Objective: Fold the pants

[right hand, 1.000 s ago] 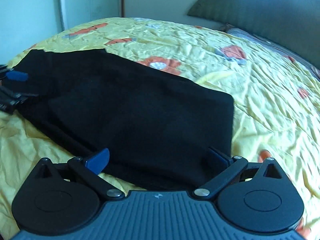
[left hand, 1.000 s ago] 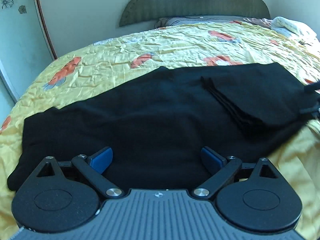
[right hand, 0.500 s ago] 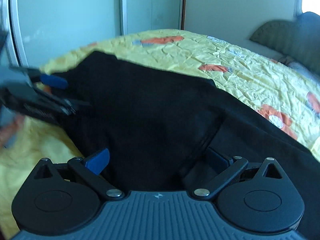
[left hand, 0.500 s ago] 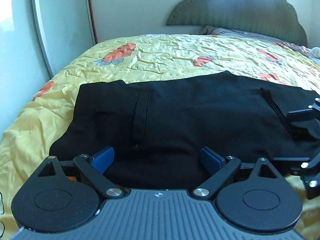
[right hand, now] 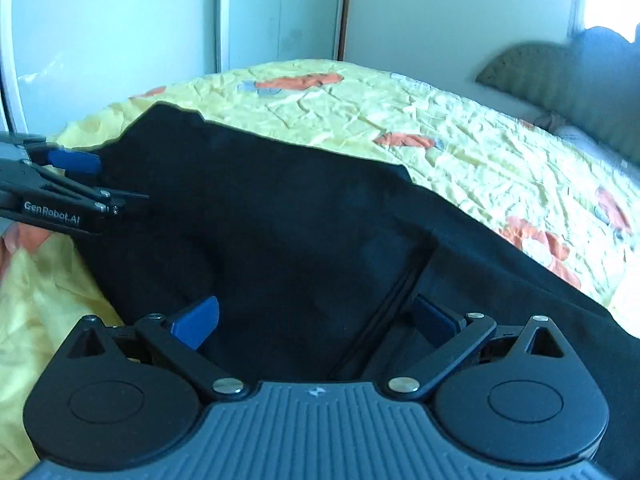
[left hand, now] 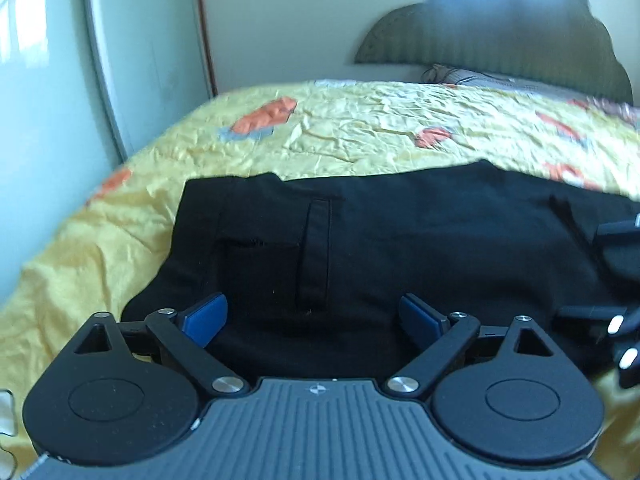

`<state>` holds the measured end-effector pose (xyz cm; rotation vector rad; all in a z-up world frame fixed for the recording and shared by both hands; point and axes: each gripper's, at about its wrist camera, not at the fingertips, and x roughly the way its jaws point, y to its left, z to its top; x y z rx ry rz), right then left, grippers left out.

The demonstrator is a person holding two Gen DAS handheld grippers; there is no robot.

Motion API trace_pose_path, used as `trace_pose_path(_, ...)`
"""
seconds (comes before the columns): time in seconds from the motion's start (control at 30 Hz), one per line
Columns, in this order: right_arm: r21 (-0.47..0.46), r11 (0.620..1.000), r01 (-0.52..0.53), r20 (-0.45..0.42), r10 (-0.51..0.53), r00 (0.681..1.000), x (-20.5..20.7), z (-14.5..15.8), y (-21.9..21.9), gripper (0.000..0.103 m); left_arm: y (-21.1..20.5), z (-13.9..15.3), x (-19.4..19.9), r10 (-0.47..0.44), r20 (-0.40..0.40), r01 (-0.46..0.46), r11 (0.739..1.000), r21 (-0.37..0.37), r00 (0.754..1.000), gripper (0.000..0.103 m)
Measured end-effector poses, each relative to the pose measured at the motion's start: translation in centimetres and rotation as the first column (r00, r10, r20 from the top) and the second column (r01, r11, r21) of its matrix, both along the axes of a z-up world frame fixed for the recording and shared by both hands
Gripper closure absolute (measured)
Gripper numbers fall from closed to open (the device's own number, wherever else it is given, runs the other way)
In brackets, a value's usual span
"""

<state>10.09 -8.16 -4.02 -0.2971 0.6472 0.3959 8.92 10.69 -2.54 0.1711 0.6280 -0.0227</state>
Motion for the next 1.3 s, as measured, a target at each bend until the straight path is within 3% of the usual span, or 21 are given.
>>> trace_pose_path(0.1,0.031,0.999,-0.005,-0.027,0.006,1.0,-0.8,0.8,-1.4,0.0,-0.4,0.4,-0.6,0.015,0.006,-0.015,1.0,0.004,1.0,0.01)
trace_pose_path(0.17,0.103,0.995,0.004,-0.011,-0.003,1.0,-1.5,1.8,-3.4,0.0,-0.6,1.7,-0.4,-0.009,0.012,0.01,0.998,-0.062,1.0,0.009)
trace_pose_path(0.23,0.145,0.988,0.061,0.019,-0.065,0.998,-2.0,2.7,-5.7,0.0,-1.5,2.9,0.0,-0.065,0.036,0.07,0.989,-0.134,0.997,0.008)
trace_pose_path(0.3,0.158,0.974,0.161,0.049,-0.171,0.984,-2.2,3.6,-8.2,0.0,-3.1,3.5,1.1,-0.101,0.036,0.106,0.983,-0.152,0.994,0.008)
trace_pose_path(0.43,0.177,0.938,0.299,-0.017,-0.301,0.954,-1.3,3.4,-13.2,0.0,-7.1,2.1,3.6,-0.159,-0.067,0.149,0.979,-0.141,0.985,0.007)
trace_pose_path(0.5,0.105,0.932,0.346,-0.059,-0.342,0.938,-1.2,2.2,-14.5,0.0,-8.5,0.5,3.9,-0.16,-0.116,0.147,0.983,-0.114,0.98,0.006)
trace_pose_path(0.53,0.053,0.936,0.348,-0.066,-0.345,0.936,-1.4,1.6,-14.6,0.0,-9.1,0.0,3.2,-0.147,-0.099,0.138,0.986,-0.091,0.984,0.006)
trace_pose_path(0.6,0.037,0.95,0.309,-0.029,-0.308,0.951,-3.0,1.6,-14.7,0.0,-9.7,0.0,2.1,-0.146,-0.069,0.142,0.988,-0.059,0.987,0.007)
trace_pose_path(0.67,0.046,0.955,0.291,-0.019,-0.291,0.957,-3.6,2.1,-15.0,0.0,-10.2,0.5,2.1,-0.169,-0.078,0.163,0.983,-0.084,0.982,0.007)
trace_pose_path(0.77,0.081,0.936,0.341,0.01,-0.343,0.939,-3.0,2.4,-15.7,0.0,-11.0,1.2,3.4,-0.151,-0.091,0.137,0.981,-0.141,0.984,0.007)
trace_pose_path(0.93,0.107,0.918,0.382,-0.062,-0.377,0.924,-1.1,1.6,-16.0,0.0,-12.5,0.1,5.2,-0.095,-0.146,0.074,0.986,-0.148,0.985,0.004)
trace_pose_path(1.03,0.075,0.927,0.367,-0.036,-0.365,0.93,-1.4,1.7,-15.3,0.0,-12.7,0.1,4.8,-0.092,-0.129,0.074,0.988,-0.134,0.987,0.003)
trace_pose_path(1.17,0.122,0.928,0.353,-0.017,-0.354,0.935,-0.1,3.1,-15.0,0.0,-12.4,0.8,5.7,-0.093,-0.158,0.068,0.985,-0.157,0.983,0.005)
trace_pose_path(1.3,0.083,0.923,0.376,-0.082,-0.37,0.926,3.2,3.3,-14.5,0.0,-12.1,1.6,7.4,-0.076,-0.176,0.047,0.985,-0.164,0.981,0.005)
